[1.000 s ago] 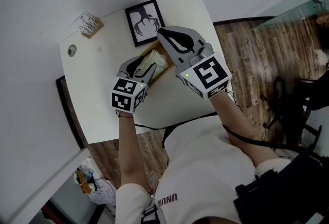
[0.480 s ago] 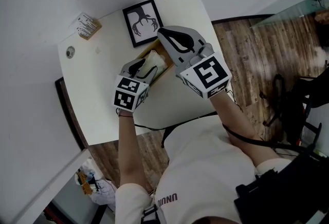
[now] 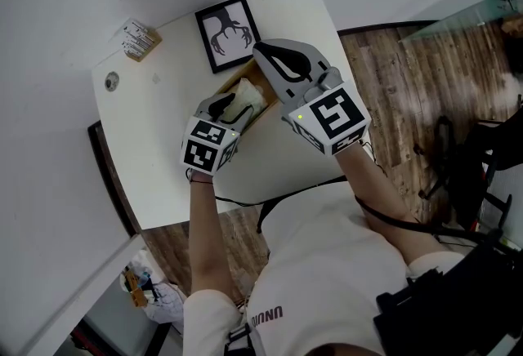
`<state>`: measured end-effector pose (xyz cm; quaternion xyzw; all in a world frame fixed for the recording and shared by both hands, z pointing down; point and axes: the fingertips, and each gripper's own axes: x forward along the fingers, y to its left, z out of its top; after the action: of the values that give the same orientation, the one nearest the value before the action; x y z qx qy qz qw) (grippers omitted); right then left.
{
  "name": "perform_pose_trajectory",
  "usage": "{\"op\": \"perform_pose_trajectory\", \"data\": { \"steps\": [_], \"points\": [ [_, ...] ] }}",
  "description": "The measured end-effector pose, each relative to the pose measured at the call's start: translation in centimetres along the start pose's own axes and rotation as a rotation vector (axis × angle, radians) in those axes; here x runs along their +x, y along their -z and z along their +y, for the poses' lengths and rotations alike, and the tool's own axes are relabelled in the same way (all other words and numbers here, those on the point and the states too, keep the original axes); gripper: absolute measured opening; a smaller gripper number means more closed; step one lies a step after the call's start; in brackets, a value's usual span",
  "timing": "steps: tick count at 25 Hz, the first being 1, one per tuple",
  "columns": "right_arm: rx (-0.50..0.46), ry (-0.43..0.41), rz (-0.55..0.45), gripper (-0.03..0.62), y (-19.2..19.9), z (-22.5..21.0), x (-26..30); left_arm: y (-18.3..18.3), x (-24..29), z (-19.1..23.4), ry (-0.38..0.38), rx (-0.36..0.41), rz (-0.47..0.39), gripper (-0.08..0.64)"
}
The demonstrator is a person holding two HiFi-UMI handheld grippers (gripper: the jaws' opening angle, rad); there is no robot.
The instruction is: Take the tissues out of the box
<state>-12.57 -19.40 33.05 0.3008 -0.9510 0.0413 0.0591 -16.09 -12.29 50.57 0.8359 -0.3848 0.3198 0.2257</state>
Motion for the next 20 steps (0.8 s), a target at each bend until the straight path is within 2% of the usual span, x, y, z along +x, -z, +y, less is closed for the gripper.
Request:
{"op": "perform_pose_trajectory", "data": {
  "steps": [20],
  "points": [
    [0.008, 0.02, 0.004, 0.02, 0.3, -0.6, -0.2, 1.3, 1.1, -0.1, -0.011, 0.041, 0.088, 0.181]
  ]
}}
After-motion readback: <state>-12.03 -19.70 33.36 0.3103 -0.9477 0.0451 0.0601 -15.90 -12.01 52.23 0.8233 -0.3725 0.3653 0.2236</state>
